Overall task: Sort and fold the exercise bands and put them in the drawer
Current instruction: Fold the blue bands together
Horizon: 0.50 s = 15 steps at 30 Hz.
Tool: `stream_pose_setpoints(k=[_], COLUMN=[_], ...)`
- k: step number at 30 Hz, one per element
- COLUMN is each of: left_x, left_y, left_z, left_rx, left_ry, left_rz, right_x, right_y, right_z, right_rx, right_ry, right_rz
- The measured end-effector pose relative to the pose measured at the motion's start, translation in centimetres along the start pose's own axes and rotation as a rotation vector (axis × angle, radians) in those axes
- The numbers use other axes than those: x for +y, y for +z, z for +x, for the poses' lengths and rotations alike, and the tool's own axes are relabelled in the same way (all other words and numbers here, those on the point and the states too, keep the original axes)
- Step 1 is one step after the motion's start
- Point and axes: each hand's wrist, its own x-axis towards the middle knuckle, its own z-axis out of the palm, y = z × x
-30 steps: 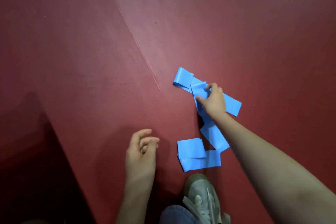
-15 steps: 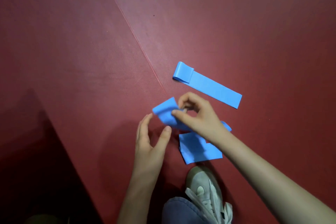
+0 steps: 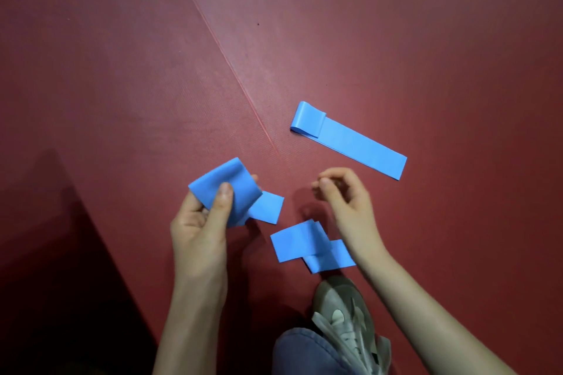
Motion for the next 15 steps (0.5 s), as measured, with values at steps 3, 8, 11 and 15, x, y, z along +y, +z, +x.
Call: stream_pose_setpoints(k=[3, 8, 11, 15], left_x=[0.8, 0.7, 0.5, 0.3], left_y=[0.5, 1.0, 1.1, 0.7], left_z=[-0.3, -0.9, -1.1, -1.1], left_rx=[-0.012, -0.024, -0.014, 0.011], left_ry=[0.044, 0.058, 0.041, 0.02], left_rz=[0.042, 0.131, 0.165, 0.166], right_x=[3.2, 7.7, 8.5, 9.4], right_y=[-2.3, -2.7, -2.0, -0.8], right_z=[0.7, -0.5, -1.5, -2.3], right_rx=[0.09, -0.084, -0.186, -0.328], right_ry=[0.08, 0.219, 0.176, -0.491], right_rz=[-0.238, -0.654, -0.951, -1.387])
